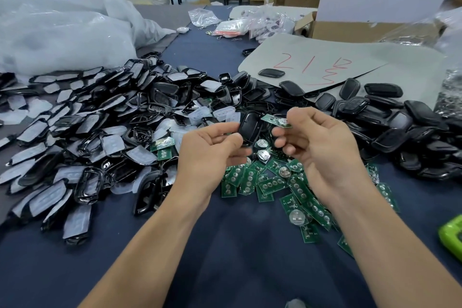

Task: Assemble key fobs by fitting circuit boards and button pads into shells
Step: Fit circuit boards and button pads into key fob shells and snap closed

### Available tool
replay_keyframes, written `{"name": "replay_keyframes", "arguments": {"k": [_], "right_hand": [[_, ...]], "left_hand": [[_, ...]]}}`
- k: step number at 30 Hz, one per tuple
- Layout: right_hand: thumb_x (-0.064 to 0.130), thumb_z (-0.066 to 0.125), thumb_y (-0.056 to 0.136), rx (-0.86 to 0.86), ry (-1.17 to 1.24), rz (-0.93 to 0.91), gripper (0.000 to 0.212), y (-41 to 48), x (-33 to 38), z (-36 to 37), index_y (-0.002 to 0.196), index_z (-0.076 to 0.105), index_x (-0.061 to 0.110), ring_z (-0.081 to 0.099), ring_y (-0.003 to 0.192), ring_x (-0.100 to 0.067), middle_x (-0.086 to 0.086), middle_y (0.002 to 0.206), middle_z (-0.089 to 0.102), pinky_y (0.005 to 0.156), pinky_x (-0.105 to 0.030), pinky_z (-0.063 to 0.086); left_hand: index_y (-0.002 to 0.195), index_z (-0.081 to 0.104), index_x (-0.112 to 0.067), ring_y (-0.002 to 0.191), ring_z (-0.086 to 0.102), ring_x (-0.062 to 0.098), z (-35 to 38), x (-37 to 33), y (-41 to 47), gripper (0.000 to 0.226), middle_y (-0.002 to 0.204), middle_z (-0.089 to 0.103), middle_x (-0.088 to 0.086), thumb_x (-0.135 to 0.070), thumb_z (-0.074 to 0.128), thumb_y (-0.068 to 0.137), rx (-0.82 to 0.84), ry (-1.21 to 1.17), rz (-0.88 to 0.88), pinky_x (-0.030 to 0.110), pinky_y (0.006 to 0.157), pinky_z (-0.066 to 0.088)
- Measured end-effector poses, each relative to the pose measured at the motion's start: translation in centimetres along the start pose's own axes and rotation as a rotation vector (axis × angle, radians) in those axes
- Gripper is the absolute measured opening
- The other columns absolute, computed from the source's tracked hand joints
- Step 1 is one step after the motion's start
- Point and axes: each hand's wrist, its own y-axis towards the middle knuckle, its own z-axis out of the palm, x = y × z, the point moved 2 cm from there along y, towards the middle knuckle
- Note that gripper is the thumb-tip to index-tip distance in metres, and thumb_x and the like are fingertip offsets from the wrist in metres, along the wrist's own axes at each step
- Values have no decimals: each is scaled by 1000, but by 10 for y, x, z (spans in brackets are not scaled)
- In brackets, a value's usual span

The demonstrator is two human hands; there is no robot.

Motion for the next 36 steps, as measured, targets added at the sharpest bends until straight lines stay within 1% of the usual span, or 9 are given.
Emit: {"name": "replay_keyframes", "arguments": {"k": [4,6,9,15,19,25,30,33,36], "right_hand": [[-8,69,89,-33,-192,-83,23,2,-3,-3,95,63,13,58,57,-18,-11,69,73,50,-20,44],[-5,72,87,-41,-260,-116,25,2,-5,-2,99,63,15,59,57,-16,-14,70,73,51,-21,45],[-2,76,81,-29,-354,-182,22,2,-5,-1,85,70,18,58,55,-14,-17,71,73,49,-22,44],[12,79,84,-25,-581,-352,23,-3,-4,-2,94,80,33,66,63,-23,5,71,76,63,-34,57],[14,80,84,17,-747,-464,22,-7,-5,2,97,77,32,63,59,-1,19,72,74,59,-11,48],[13,80,84,20,-834,-437,19,-6,-5,2,89,76,31,64,63,1,24,72,72,60,-10,48],[11,79,83,9,-819,-420,21,-7,-5,3,84,75,31,64,60,-3,21,71,73,57,-12,48],[5,78,82,-24,-616,-321,18,-4,-1,1,80,74,23,68,67,-19,9,74,76,67,-31,56],[2,82,80,-65,-357,-232,18,-4,7,-2,78,76,19,68,70,-9,3,80,79,66,-20,57]], "left_hand": [[94,74,-21,73,80,22,2,1,1,32,80,81,4,9,63,95,10,81,42,22,62,61],[89,75,-25,74,80,22,3,1,1,39,79,81,3,11,61,94,15,103,53,23,63,61],[94,75,-21,75,80,22,2,2,1,34,82,81,3,10,62,94,14,103,44,23,63,62],[94,76,-28,74,80,20,1,5,1,35,87,82,-1,5,66,93,5,221,85,25,65,62],[101,80,-24,75,80,17,3,7,1,31,89,82,-4,2,66,94,41,301,103,29,69,65],[91,80,-34,76,80,16,5,3,-2,40,85,81,-7,2,64,92,90,302,114,22,67,62],[81,80,-43,74,79,15,5,3,-3,48,84,81,-8,1,65,92,81,297,125,21,66,61],[91,78,-36,71,79,16,3,5,-1,40,84,81,-9,2,65,92,51,291,118,20,64,61],[92,77,-34,71,79,16,2,7,0,38,84,81,-10,1,65,92,37,291,101,20,63,60]]}}
